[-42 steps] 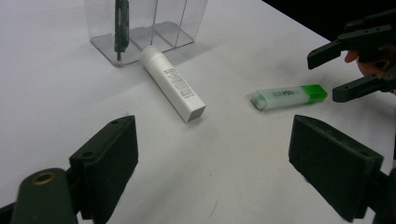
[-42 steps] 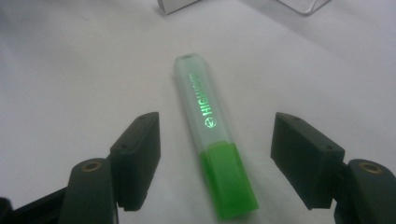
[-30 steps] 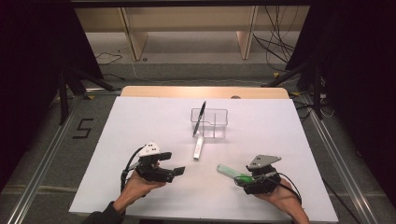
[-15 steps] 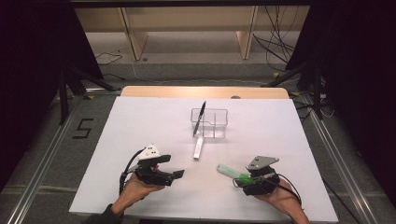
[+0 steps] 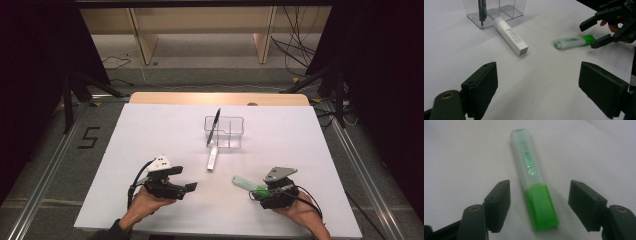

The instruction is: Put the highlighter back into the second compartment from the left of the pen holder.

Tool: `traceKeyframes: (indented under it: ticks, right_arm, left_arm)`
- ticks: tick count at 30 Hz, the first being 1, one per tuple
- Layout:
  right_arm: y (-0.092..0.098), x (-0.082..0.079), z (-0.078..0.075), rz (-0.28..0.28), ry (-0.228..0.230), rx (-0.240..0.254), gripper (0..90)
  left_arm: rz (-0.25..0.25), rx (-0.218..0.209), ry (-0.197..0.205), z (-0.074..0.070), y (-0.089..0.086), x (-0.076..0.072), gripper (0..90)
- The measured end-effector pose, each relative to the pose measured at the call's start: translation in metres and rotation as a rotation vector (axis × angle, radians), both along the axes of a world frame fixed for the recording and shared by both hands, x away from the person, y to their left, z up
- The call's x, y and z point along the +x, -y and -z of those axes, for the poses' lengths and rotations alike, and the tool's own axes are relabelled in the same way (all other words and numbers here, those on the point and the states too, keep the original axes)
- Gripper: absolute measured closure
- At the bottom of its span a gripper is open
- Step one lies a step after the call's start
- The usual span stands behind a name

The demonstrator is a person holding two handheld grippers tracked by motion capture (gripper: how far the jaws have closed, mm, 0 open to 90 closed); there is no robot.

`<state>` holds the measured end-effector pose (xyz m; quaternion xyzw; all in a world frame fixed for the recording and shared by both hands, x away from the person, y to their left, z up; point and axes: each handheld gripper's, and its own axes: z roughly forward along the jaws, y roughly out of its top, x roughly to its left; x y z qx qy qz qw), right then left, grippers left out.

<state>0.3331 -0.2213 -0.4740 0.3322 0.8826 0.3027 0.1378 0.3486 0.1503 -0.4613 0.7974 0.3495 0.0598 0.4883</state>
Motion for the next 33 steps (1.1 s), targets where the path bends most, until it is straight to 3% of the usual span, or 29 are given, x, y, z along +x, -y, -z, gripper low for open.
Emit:
traceKeyframes:
  ticks: [10,15,19,23,33]
  right_arm:
    - [0.0015,0.0037,0.0047,-0.014,-0.043,-0.019,42.3]
    - [0.0024,0.0042,0.0039,-0.019,-0.063,-0.008,50.3]
    - [0.0034,0.0062,0.0029,-0.012,-0.064,-0.014,56.7]
    - [0.0004,0.0063,0.0015,-0.041,-0.065,-0.038,61.7]
    - [-0.0041,0.0065,-0.0014,-0.067,-0.068,-0.078,67.4]
  left_arm:
    - [0.008,-0.001,0.002,0.0016,0.0018,0.0001,15.4]
    - [0.015,0.005,0.008,0.0012,0.0028,-0.0006,15.5]
    - [0.016,0.008,0.006,0.0017,0.0039,-0.0014,15.4]
    - [0.018,0.011,0.007,0.0024,0.004,-0.0012,15.4]
    - [0.015,0.013,0.009,0.0026,0.0043,-0.0018,15.4]
